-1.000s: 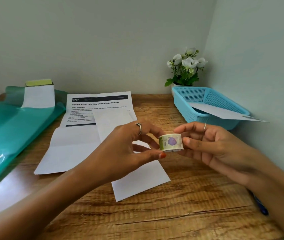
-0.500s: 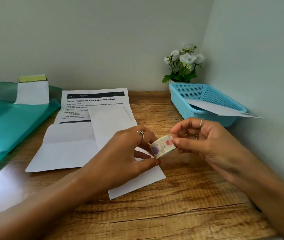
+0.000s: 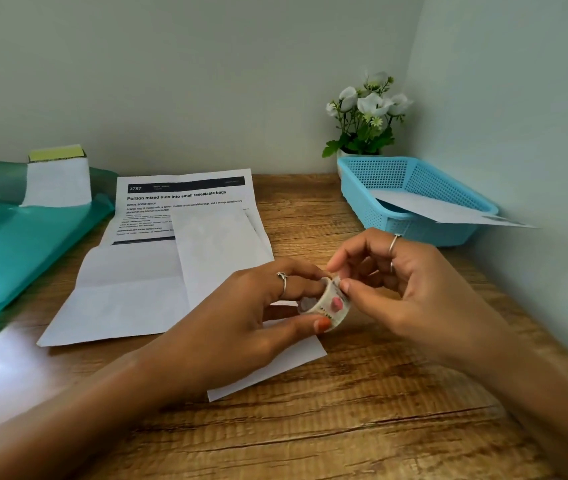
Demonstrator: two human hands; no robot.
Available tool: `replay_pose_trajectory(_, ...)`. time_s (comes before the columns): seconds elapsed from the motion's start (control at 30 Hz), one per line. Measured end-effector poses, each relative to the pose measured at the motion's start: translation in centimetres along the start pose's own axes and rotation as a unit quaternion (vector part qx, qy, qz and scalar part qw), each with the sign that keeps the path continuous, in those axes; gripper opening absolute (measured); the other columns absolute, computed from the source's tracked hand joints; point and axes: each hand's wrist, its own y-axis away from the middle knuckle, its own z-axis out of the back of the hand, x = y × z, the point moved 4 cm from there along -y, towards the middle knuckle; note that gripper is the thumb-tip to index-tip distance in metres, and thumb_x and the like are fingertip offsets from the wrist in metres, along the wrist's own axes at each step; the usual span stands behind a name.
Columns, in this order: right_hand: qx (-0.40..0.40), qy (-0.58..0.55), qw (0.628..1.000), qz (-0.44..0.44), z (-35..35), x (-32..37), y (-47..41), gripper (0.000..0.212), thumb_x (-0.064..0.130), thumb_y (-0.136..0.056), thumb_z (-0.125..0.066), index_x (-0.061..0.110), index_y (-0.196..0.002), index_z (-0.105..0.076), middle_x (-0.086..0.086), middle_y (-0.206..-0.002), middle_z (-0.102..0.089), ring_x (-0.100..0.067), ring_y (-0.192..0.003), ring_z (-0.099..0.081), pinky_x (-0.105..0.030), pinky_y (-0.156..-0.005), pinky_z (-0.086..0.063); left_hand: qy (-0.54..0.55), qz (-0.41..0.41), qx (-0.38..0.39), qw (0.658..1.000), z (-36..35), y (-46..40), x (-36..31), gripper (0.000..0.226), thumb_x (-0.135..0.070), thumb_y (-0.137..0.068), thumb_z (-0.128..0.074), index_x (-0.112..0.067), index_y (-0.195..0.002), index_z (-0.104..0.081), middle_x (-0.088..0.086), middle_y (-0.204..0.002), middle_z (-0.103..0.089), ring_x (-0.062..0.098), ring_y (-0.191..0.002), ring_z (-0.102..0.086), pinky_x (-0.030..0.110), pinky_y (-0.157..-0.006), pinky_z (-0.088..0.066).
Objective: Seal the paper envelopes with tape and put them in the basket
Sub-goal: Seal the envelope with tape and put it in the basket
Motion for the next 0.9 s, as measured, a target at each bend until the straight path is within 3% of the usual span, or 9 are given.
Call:
replay_pose_trajectory(0.27, -0.009, 0.023, 0.998, 0.053, 0.0, 0.9, 0.2, 0.02, 0.01, -0.085, -0.064, 0.03, -0.087, -0.06, 0.012, -0.086, -0.064, -0.009, -0.084, -0.063, -0.031, -0.073, -0.055, -0.014, 0.006, -0.031, 0.999, 0.2, -0.1, 0.1, 0.035, -0.024, -0.082, -0.066, -0.018, -0.116, -0.065, -0.015, -0.116, -0.058, 0.0, -0.105, -0.057, 0.016, -0.084, -0.051)
replay_pose_trajectory(0.57, -0.025, 0.025, 0.995, 0.093, -0.1, 1.3, 0.2, 0.024, 0.005, -0.085, -0.063, 0.029, -0.088, -0.058, 0.014, -0.089, -0.062, -0.01, -0.086, -0.062, -0.02, -0.072, -0.052, -0.046, 0.007, -0.07, 0.996, 0.3, -0.1, -0.4, 0.033, -0.026, -0.083, -0.067, -0.018, -0.115, -0.066, -0.015, -0.111, -0.06, -0.003, -0.1, -0.057, 0.011, -0.079, -0.05)
replay_pose_trajectory(0.67, -0.029, 0.017, 0.994, 0.101, 0.0, 1.4, 0.3, 0.019, 0.012, -0.084, -0.062, 0.031, -0.087, -0.057, 0.016, -0.089, -0.061, -0.009, -0.087, -0.061, -0.015, -0.072, -0.05, -0.044, 0.015, -0.081, 0.996, 0.3, -0.1, -0.5, 0.031, -0.027, -0.082, -0.067, -0.021, -0.113, -0.067, -0.013, -0.107, -0.062, 0.0, -0.098, -0.058, 0.013, -0.079, -0.051)
replay_pose_trajectory(0.9, -0.027, 0.008, 0.994, 0.106, 0.0, 1.4, 0.5, 0.015, 0.015, -0.081, -0.06, 0.029, -0.088, -0.057, 0.015, -0.088, -0.061, -0.012, -0.086, -0.061, -0.018, -0.072, -0.051, -0.054, 0.05, -0.105, 0.992, 0.4, -0.1, -0.2, 0.029, -0.035, -0.079, -0.066, -0.024, -0.106, -0.066, -0.015, -0.101, -0.063, 0.001, -0.096, -0.059, 0.008, -0.074, -0.049)
